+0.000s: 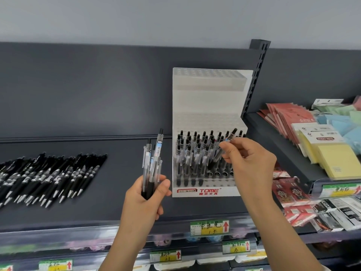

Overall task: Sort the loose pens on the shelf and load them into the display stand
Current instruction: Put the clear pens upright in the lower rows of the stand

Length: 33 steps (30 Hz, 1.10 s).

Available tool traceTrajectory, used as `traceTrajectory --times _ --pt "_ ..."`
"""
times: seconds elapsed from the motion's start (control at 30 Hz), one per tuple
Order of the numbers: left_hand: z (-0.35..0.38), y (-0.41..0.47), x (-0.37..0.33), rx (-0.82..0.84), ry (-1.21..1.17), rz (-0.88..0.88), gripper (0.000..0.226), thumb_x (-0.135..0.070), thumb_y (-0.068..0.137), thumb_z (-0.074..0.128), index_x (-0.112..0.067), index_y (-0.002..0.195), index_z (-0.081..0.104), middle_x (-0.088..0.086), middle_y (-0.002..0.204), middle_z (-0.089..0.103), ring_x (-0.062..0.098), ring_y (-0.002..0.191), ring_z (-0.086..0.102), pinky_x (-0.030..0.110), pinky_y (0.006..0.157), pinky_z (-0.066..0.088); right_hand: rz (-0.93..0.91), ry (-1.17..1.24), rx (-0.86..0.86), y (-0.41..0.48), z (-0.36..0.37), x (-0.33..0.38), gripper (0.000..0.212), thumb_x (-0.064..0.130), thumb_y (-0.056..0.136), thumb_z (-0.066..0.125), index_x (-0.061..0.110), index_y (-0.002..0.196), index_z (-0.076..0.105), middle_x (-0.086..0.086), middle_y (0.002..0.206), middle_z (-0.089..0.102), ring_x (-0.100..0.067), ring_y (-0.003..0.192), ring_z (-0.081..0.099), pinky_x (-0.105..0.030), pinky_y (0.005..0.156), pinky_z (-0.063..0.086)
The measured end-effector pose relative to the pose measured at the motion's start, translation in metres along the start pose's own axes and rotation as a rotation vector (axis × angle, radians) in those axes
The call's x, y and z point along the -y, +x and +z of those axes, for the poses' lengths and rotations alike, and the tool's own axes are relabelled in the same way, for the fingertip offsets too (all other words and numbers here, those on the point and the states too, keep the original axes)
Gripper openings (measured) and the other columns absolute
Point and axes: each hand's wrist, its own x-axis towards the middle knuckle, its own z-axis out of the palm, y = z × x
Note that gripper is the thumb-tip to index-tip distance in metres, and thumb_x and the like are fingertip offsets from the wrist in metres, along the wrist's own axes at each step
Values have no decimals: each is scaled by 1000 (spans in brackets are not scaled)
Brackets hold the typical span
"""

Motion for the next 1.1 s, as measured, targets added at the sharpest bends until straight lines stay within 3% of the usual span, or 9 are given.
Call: traceTrajectory --times 0.23,0.4,0.57,0.8,0.93,1.03,1.1 --pt "1 2 2 -11 -4 7 3 -20 87 63 -20 90 64 -4 66 68 8 40 44 19 37 37 -38 -126 68 3 -2 -1 5 23 83 69 19 83 72 6 71 68 -12 68 65 -35 70 57" --pt "2 7 6 -44 -6 11 3 -21 85 65 -21 88 65 -1 67 67 7 40 45 18 38 37 39 -264 205 -1 7 -15 17 28 83 68 13 87 74 0 72 69 -15 66 66 -39 69 57" --pt "5 20 13 -88 29 10 4 -22 86 66 -21 90 67 -6 50 51 4 41 44 17 39 39 53 -287 216 2 8 -15 22 30 83 68 11 91 74 -3 75 71 -19 68 67 -41 73 56" --pt "22 43 18 -90 29 -48 7 -25 87 66 -21 92 67 -2 64 58 5 43 44 17 41 39 -42 -417 262 0 6 -14 23 33 84 67 12 87 74 5 62 61 -11 60 60 -25 66 52" --pt "30 47 21 -59 1 -76 10 -26 86 67 -19 92 67 -5 55 55 7 45 43 18 41 39 -31 -375 251 -2 7 -18 24 35 82 68 12 87 74 1 68 68 -14 63 64 -32 68 55" --pt "32 47 23 -63 -27 -88 9 -26 85 68 -20 91 67 -12 48 53 8 46 42 17 40 38 -4 -364 276 -1 1 -19 28 45 79 65 19 87 74 8 73 68 -5 66 62 -24 67 54" --pt "32 48 25 -67 -33 -96 9 -25 85 68 -20 92 67 -10 51 54 8 47 42 18 41 38 -22 -364 196 -4 -11 -21 28 51 79 59 26 86 71 12 75 66 0 68 60 -18 62 49"
